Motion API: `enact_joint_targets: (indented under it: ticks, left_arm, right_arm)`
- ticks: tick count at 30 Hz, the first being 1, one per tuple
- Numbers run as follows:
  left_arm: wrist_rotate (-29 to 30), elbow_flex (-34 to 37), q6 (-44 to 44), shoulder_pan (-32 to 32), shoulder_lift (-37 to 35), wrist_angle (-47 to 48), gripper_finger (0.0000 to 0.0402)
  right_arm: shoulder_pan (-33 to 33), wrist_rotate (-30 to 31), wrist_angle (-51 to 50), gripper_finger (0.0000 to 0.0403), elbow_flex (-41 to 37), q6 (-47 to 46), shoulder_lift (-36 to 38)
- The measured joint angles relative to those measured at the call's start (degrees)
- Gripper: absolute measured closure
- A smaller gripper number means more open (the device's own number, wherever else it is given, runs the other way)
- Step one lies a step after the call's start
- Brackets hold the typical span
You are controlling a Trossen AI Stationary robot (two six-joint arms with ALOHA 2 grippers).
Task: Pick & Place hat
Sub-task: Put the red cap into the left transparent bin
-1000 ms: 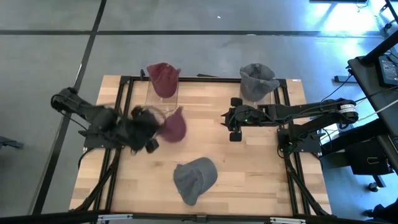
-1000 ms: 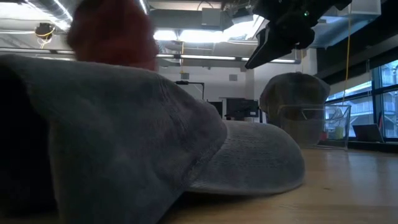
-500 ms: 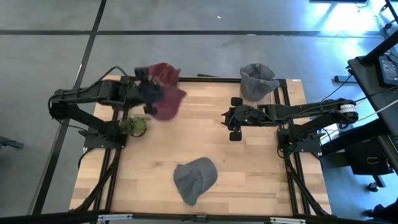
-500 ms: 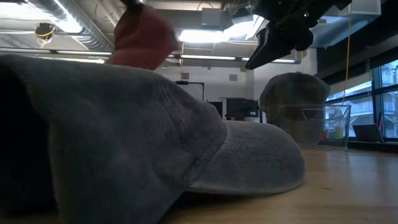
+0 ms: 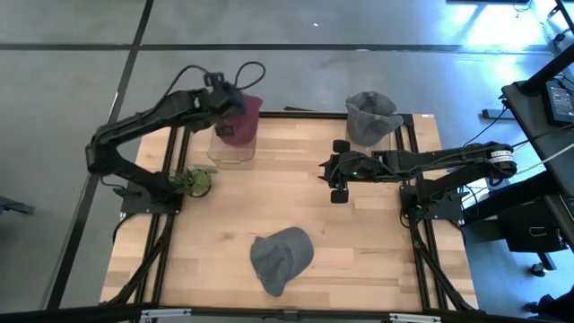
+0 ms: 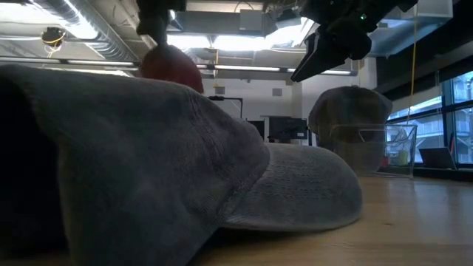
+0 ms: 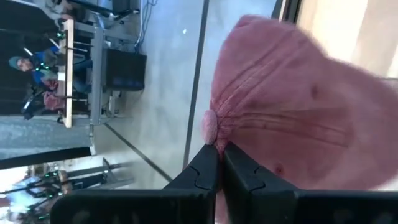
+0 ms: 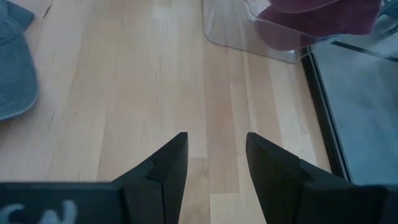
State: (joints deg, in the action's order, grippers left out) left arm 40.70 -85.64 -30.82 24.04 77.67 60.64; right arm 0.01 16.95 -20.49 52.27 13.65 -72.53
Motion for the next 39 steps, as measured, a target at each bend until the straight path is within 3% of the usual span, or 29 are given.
enact_joint_targets:
  ticks: [4,13,20,25,32,39]
  left_arm:
    - [-0.3,0.0,-2.1,2.8,3.5,-1.2,0.0398]
    - [-1.7,0.0,2.5,5.8,8.9,0.5,0.0398]
    - [-2.7,0.0,14.1,6.8,11.8,6.3,0.0398]
    - [0.8,0.4,21.1,7.2,11.8,7.4,0.0398]
    - [-6.9,0.4,24.6,8.4,11.6,7.0,0.0372]
    - [-7.5,0.4,24.3,9.8,11.6,7.3,0.0358]
  right_arm:
    - [0.0,0.0,-0.1,0.024,0.0,-0.1,0.0]
    - [0.0,0.0,-1.2,0.024,0.0,0.1,0.0]
    - [0.0,0.0,-1.3,0.024,0.0,0.1,0.0]
    - [0.0,0.0,-1.7,0.024,0.0,0.1,0.0]
    - [0.0,0.0,-1.7,0.024,0.0,-1.2,0.0]
    - [0.0,0.0,-2.2,0.024,0.0,-1.5,0.0]
